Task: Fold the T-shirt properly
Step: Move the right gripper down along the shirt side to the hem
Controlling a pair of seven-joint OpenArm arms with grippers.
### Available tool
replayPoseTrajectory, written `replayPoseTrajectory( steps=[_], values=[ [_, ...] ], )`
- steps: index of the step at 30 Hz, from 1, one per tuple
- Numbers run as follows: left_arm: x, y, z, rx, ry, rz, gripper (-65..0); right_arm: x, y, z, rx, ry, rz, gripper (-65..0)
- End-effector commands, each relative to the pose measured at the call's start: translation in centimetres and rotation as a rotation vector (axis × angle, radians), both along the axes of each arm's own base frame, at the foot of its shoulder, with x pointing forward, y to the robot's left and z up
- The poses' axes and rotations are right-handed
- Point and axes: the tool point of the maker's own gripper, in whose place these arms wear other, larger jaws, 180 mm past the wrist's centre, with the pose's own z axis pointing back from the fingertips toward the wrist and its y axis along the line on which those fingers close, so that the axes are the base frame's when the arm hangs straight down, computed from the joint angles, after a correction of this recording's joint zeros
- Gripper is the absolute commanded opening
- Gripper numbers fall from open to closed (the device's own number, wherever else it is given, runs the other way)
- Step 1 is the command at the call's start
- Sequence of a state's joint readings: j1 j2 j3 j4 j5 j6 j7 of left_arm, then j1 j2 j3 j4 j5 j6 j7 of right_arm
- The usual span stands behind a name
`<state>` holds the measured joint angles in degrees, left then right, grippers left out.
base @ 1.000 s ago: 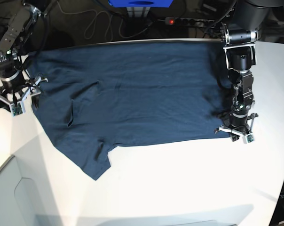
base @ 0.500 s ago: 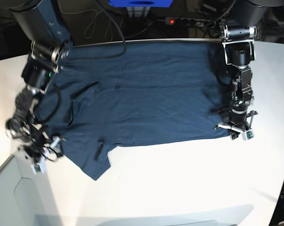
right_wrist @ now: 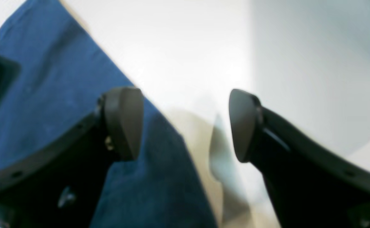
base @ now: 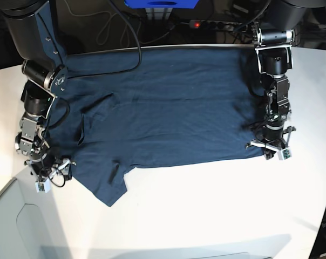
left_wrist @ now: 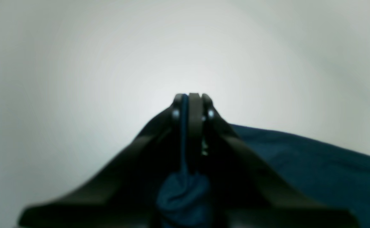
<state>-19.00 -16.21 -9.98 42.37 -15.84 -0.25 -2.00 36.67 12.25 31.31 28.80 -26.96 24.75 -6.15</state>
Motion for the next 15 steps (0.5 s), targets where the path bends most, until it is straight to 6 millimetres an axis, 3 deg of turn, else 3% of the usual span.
replayPoseTrajectory(
  steps=[1,15],
  values=[
    [-0.8,0.2,-1.2,-0.005,0.076,-0.001,-65.0,1.0,-0.4,1.6,0.001,-0.054,-0.009,-24.4],
    [-1.0,0.1,-1.5,-0.006,0.083,-0.001,-65.0,-0.1,0.3,0.0,0.012,-0.026,-0.001,-27.0]
  ],
)
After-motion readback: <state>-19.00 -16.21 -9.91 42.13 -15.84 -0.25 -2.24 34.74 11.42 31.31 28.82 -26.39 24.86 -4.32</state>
